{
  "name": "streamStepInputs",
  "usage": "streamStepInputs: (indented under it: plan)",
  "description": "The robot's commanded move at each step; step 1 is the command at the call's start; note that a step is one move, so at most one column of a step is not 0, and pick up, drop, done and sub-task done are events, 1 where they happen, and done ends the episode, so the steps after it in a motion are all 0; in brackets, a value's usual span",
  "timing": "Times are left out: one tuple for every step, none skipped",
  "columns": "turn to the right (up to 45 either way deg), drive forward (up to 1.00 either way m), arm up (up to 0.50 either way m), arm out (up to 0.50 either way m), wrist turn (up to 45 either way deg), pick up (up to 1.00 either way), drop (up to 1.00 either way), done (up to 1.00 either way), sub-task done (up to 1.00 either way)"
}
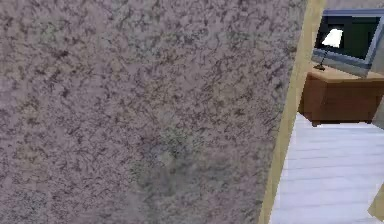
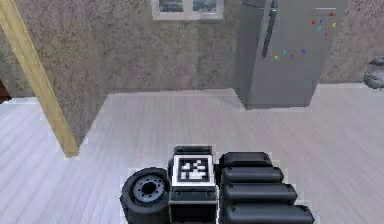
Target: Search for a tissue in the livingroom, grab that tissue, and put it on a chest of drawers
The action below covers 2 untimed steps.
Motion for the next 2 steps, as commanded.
streamStepInputs:
  plan:
    - [-33.0, 0.00, 0.00, 0.00, 0.0, 0.00, 0.00, 0.00, 0.00]
    - [0.0, 0.20, 0.00, 0.00, 0.0, 0.00, 0.00, 0.00, 0.00]
